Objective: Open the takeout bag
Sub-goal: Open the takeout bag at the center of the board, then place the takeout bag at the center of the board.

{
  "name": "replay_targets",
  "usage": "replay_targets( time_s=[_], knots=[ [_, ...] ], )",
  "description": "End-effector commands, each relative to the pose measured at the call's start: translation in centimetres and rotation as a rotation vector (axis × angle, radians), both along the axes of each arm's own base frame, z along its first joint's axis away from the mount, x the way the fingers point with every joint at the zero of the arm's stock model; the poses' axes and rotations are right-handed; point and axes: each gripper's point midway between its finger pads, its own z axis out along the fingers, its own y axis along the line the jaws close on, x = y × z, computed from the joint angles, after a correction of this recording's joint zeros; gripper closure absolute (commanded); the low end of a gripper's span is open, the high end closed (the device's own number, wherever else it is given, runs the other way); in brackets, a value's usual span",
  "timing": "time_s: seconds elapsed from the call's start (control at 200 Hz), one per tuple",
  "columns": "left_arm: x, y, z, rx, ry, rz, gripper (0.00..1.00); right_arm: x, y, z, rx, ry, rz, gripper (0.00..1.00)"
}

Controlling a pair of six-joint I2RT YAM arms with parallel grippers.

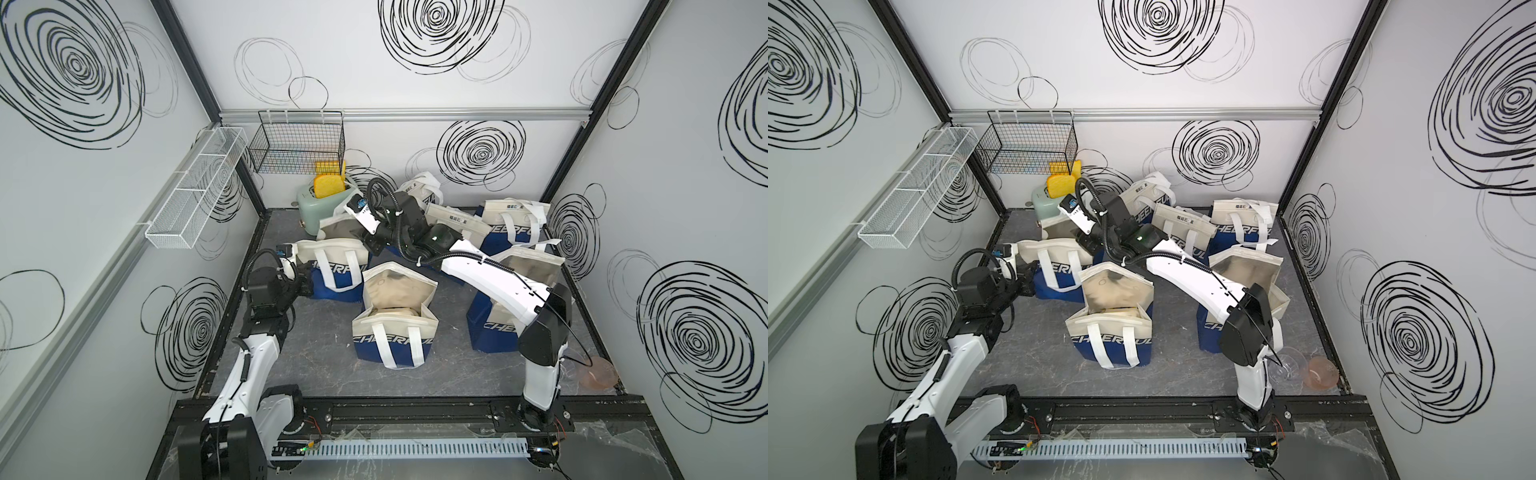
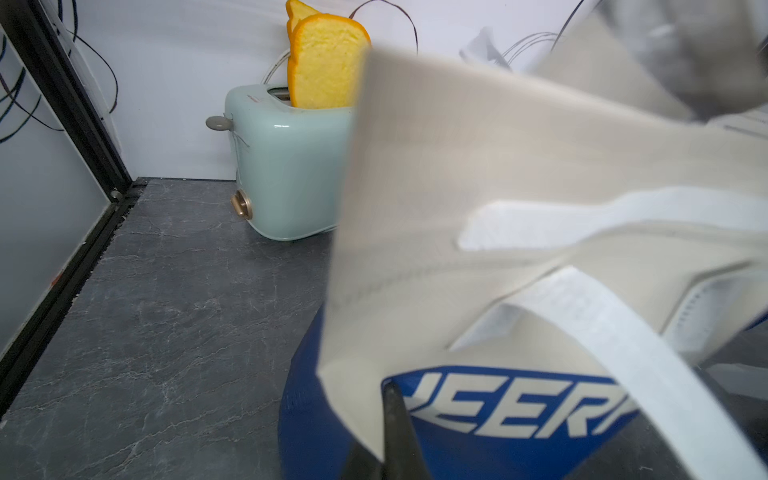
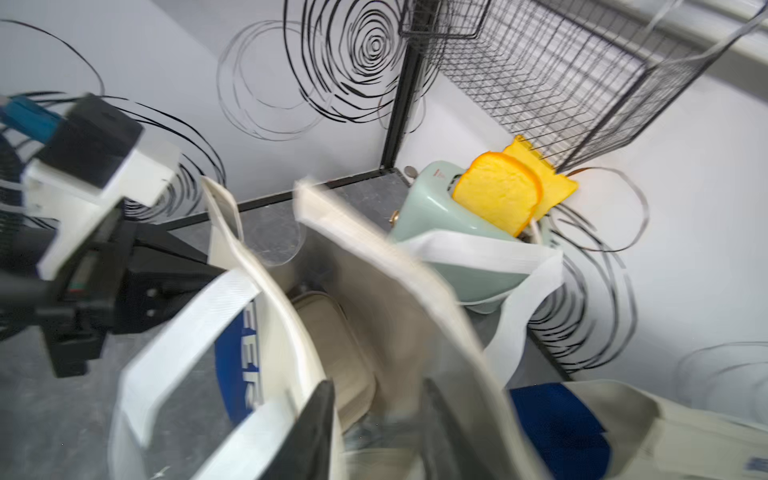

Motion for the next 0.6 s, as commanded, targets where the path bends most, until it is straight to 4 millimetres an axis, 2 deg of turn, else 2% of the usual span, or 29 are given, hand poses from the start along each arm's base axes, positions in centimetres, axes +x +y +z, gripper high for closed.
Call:
replay_targets(
  time_s=[0.0, 0.07, 0.245, 0.33, 0.445, 0.595],
  knots=[
    [0.0, 0.2, -0.8, -0.006, 0.013, 0.004, 1.00, -1.3, 1.4, 1.5, 0.031, -0.035, 0.043, 0.30],
    [0.1, 0.4, -1.0, -0.012, 0.018, 0.019, 1.00, -1.3, 1.2, 1.9, 0.017, -0.071, 0.006, 0.20],
    [0.3, 0.8, -1.4, -0.023, 0.009, 0.040, 1.00, -1.0, -0.8, 4.4, -0.007, -0.200, -0.136, 0.17],
    [0.3, 0.8, -1.3, -0.017, -0.004, 0.041, 1.00, -0.8, -2.7, 6.0, -0.007, -0.276, -0.223, 0.17],
    [0.3, 0.5, -1.0, 0.006, -0.024, 0.016, 1.00, -0.5, -6.3, 8.3, 0.032, -0.337, -0.363, 0.17],
    [0.3, 0.3, -1.1, 0.021, -0.025, 0.003, 0.99, -1.1, -10.0, 9.6, 0.072, -0.355, -0.466, 0.17]
  ],
)
